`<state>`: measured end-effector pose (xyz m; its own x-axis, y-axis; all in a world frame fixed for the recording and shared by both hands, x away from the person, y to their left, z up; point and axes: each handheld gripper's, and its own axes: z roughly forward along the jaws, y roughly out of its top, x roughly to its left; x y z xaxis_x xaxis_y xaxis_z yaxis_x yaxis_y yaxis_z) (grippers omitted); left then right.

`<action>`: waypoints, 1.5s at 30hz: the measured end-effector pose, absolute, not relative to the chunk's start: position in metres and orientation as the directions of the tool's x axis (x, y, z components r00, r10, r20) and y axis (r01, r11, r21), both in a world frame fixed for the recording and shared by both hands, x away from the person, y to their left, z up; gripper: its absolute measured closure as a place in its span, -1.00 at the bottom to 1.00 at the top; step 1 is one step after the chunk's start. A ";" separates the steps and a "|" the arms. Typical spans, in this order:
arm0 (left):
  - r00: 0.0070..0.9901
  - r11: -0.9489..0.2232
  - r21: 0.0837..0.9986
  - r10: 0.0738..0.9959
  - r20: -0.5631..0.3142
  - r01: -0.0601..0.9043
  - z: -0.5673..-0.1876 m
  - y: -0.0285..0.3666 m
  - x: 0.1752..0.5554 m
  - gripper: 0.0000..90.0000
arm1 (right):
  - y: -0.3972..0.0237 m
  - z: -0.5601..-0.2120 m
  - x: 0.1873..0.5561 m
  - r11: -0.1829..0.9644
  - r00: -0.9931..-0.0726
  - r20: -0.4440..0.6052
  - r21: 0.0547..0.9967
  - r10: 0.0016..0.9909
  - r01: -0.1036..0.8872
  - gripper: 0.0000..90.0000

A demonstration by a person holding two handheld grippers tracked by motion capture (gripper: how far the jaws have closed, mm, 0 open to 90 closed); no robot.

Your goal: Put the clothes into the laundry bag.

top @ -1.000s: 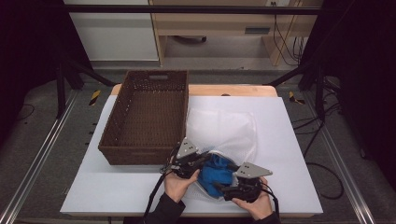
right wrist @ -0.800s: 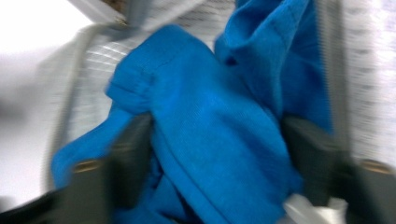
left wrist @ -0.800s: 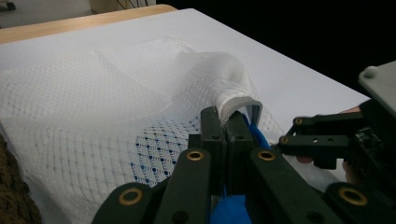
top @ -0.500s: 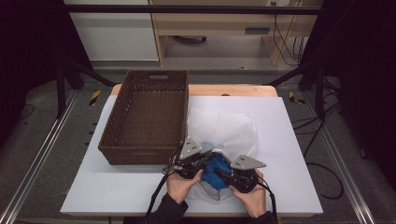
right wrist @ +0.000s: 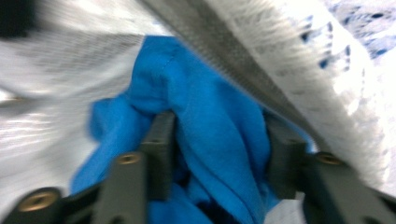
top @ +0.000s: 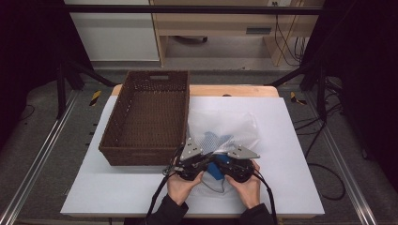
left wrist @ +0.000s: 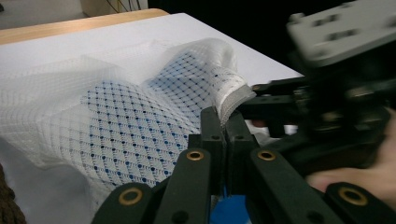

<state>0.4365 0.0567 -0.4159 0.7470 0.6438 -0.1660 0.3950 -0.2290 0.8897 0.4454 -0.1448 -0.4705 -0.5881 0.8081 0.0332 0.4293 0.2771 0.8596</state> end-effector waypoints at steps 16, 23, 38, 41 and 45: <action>0.744 -0.220 0.892 0.646 -0.171 0.396 -0.419 0.055 0.439 0.97 | -0.159 -0.487 0.412 0.361 -0.671 0.013 0.835 0.741 0.415 0.61; 0.748 -0.217 0.897 0.643 -0.165 0.384 -0.415 0.052 0.437 0.97 | -0.149 -0.463 0.422 0.302 -0.655 0.038 0.866 0.755 0.399 0.83; 0.743 -0.229 0.884 0.646 -0.176 0.408 -0.425 0.056 0.440 0.97 | -0.158 -0.464 0.433 0.243 -0.604 0.090 0.861 0.792 0.447 0.14; 0.741 -0.232 0.882 0.648 -0.175 0.411 -0.427 0.056 0.440 0.97 | -0.176 -0.456 0.414 0.237 -0.613 0.076 0.879 0.787 0.414 0.11; 0.740 -0.231 0.882 0.649 -0.175 0.411 -0.428 0.056 0.440 0.97 | -0.199 -0.455 0.405 0.208 -0.581 0.084 0.885 0.809 0.418 0.09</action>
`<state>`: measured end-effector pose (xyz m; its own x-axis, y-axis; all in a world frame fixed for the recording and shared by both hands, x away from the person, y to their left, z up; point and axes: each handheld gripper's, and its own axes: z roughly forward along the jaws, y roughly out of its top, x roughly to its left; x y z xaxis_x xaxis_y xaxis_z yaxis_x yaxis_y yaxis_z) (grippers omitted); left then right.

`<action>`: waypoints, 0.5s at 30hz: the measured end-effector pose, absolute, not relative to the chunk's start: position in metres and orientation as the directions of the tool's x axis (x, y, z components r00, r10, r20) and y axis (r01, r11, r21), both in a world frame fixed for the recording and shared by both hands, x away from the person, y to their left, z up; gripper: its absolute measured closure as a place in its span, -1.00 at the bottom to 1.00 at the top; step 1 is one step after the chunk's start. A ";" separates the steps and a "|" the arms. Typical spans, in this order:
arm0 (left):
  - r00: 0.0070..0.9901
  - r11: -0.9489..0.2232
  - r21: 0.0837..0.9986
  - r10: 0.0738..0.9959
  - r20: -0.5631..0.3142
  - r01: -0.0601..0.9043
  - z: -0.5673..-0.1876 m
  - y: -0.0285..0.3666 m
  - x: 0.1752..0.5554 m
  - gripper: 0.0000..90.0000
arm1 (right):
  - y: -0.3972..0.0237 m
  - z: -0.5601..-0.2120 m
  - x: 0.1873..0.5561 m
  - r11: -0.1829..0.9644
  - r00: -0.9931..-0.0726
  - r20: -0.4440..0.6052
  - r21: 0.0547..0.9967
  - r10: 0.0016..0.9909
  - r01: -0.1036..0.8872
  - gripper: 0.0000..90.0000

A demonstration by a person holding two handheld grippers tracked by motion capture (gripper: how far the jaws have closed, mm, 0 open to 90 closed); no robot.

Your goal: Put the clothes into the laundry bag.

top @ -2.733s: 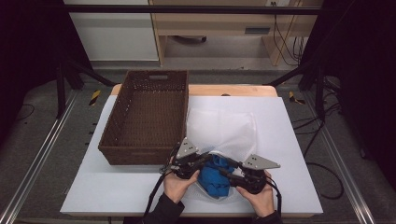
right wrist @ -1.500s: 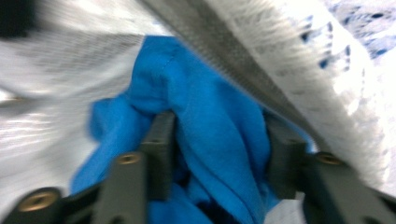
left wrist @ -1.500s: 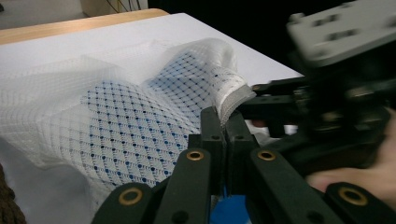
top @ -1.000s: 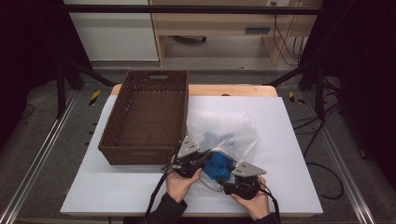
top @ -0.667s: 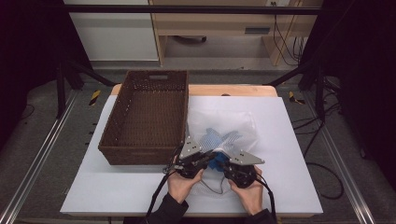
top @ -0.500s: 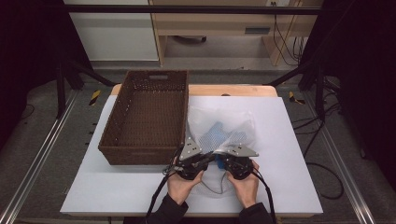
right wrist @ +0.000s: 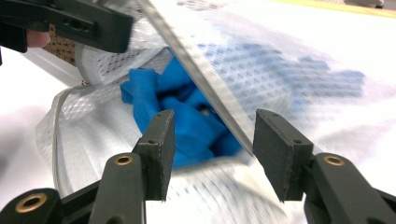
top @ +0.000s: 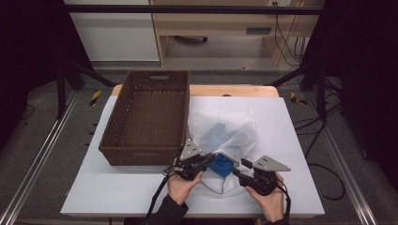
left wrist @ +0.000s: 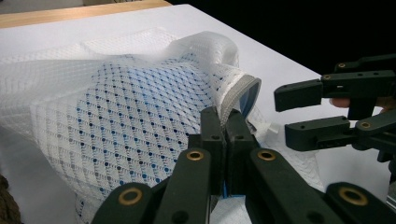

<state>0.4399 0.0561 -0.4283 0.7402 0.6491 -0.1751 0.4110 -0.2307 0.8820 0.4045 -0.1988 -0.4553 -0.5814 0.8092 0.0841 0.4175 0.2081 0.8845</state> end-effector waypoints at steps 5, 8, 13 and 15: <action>0.738 -0.227 0.882 0.651 -0.178 0.413 -0.429 0.058 0.439 0.97 | -0.203 -0.480 0.410 0.282 -0.545 0.027 0.834 0.838 0.475 0.05; 0.736 -0.226 0.881 0.652 -0.179 0.415 -0.429 0.058 0.440 0.97 | -0.205 -0.488 0.413 0.306 -0.534 0.015 0.806 0.845 0.506 0.43; 0.735 -0.232 0.879 0.655 -0.176 0.417 -0.431 0.057 0.441 0.97 | -0.215 -0.480 0.408 0.310 -0.548 0.029 0.799 0.836 0.516 0.91; 0.735 -0.235 0.877 0.656 -0.175 0.418 -0.433 0.056 0.441 0.97 | -0.222 -0.477 0.403 0.279 -0.531 0.053 0.805 0.846 0.524 0.91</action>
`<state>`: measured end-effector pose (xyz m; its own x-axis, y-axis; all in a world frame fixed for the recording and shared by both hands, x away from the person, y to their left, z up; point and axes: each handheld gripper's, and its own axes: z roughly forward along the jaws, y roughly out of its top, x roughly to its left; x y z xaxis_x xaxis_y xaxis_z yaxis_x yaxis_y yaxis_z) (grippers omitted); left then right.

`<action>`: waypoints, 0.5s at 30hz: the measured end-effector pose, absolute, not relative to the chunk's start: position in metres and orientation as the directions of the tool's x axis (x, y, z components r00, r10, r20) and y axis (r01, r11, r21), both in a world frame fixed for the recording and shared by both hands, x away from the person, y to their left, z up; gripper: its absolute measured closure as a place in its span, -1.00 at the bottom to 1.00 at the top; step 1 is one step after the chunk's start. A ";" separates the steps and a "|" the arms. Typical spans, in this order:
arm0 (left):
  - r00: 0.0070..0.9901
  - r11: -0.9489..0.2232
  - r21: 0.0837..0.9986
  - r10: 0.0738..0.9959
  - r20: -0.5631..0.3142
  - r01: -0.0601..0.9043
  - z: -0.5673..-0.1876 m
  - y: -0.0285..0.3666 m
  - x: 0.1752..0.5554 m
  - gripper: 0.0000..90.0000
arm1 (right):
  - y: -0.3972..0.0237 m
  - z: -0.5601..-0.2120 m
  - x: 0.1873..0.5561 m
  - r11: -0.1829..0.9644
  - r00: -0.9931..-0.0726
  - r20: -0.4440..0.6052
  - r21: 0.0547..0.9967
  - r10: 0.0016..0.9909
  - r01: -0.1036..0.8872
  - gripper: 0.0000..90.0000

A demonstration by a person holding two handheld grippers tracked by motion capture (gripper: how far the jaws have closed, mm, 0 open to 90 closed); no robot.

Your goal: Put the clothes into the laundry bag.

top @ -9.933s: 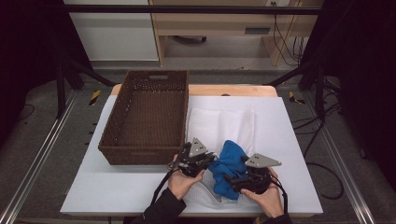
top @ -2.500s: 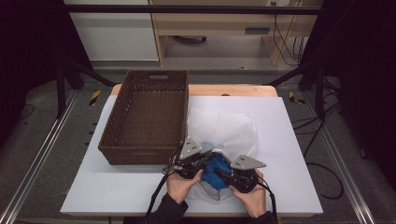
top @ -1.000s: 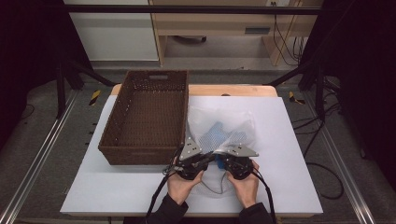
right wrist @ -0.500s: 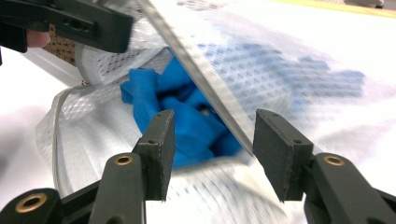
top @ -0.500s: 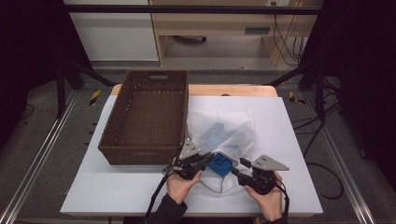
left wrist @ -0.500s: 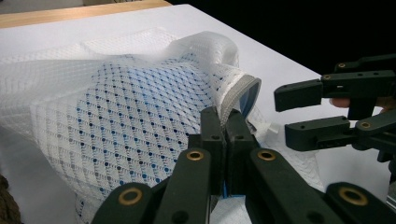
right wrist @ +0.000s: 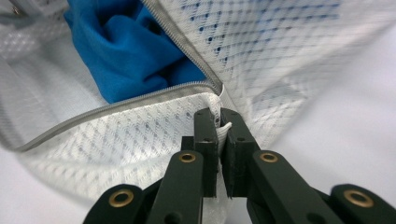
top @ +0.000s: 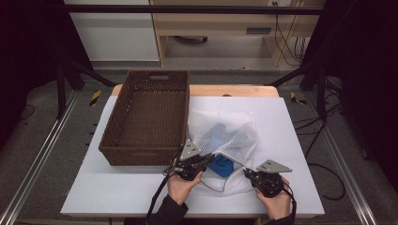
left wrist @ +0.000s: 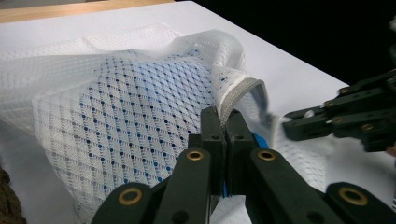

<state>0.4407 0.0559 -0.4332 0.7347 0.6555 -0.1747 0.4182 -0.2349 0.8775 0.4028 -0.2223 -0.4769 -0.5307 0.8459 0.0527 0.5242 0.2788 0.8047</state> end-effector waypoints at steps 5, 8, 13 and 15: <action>0.740 -0.259 0.869 0.652 -0.164 0.421 -0.438 0.053 0.440 0.97 | -0.234 -0.478 0.393 0.275 -0.485 0.034 0.788 0.874 0.551 0.87; 0.741 -0.267 0.867 0.652 -0.159 0.420 -0.439 0.053 0.440 0.97 | -0.230 -0.472 0.391 0.292 -0.484 -0.001 0.798 0.875 0.527 0.59; 0.743 -0.259 0.873 0.650 -0.159 0.414 -0.436 0.052 0.441 0.97 | -0.203 -0.450 0.387 0.268 -0.603 0.025 0.880 0.797 0.392 0.28; 0.743 -0.254 0.876 0.650 -0.159 0.410 -0.434 0.051 0.440 0.97 | -0.186 -0.450 0.393 0.253 -0.646 0.070 0.884 0.760 0.393 0.32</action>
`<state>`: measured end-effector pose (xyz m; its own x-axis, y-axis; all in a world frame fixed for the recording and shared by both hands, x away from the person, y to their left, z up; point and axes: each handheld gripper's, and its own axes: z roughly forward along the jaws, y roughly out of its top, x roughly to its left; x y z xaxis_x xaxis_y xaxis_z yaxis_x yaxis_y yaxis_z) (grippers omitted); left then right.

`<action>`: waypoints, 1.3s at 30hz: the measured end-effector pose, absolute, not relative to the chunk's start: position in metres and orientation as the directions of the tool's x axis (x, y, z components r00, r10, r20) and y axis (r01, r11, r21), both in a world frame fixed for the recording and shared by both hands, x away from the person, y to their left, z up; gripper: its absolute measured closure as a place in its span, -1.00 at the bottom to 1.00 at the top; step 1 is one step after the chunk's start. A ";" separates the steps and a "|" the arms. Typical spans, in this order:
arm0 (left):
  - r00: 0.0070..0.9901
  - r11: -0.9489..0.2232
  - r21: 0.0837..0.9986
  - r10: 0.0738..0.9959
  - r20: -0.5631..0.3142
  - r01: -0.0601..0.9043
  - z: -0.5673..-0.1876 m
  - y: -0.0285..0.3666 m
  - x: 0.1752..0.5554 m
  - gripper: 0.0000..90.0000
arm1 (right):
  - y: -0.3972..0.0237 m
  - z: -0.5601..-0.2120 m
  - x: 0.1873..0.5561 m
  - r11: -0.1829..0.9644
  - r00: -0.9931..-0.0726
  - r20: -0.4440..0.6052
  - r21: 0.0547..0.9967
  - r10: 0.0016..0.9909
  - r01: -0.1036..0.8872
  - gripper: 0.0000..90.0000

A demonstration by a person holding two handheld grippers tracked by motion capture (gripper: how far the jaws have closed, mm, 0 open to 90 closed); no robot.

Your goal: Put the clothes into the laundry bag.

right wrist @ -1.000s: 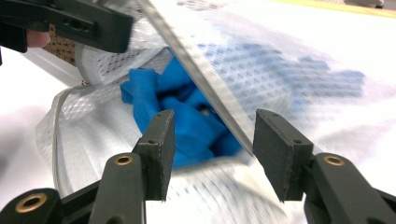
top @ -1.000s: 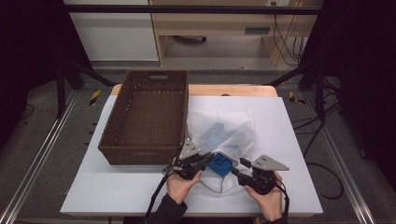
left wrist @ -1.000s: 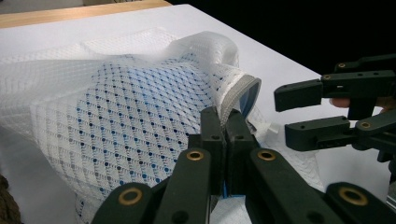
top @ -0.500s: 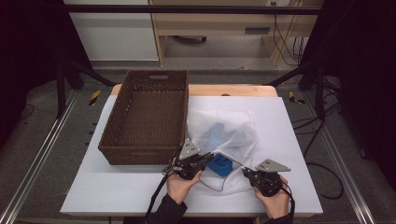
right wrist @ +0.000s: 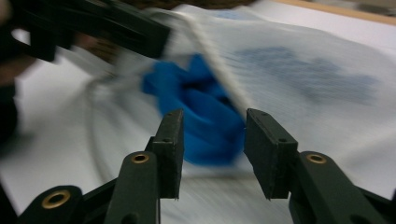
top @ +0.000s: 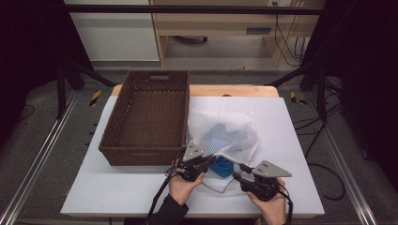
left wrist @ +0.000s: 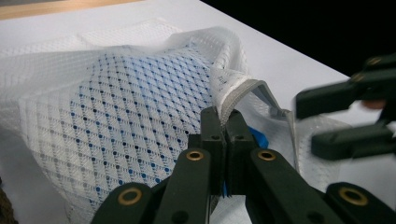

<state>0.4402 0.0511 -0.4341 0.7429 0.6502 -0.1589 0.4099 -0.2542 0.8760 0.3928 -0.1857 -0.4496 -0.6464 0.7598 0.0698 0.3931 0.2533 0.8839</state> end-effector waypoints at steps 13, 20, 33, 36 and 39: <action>0.752 -0.235 0.889 0.638 -0.164 0.393 -0.426 0.051 0.435 0.97 | -0.137 -0.477 0.444 0.331 -0.593 0.022 0.814 0.805 0.478 0.95; 0.756 -0.236 0.887 0.631 -0.171 0.398 -0.428 0.051 0.434 0.97 | -0.135 -0.478 0.462 0.295 -0.507 -0.028 0.840 0.862 0.456 0.95; 0.743 -0.226 0.883 0.644 -0.182 0.413 -0.432 0.055 0.440 0.97 | -0.161 -0.460 0.428 0.263 -0.606 0.064 0.862 0.793 0.434 0.50; 0.741 -0.224 0.884 0.646 -0.181 0.411 -0.431 0.055 0.440 0.97 | -0.164 -0.464 0.420 0.278 -0.614 0.062 0.852 0.787 0.443 0.56; 0.744 -0.224 0.884 0.643 -0.183 0.410 -0.432 0.054 0.439 0.97 | -0.156 -0.475 0.424 0.304 -0.620 0.071 0.824 0.782 0.478 0.83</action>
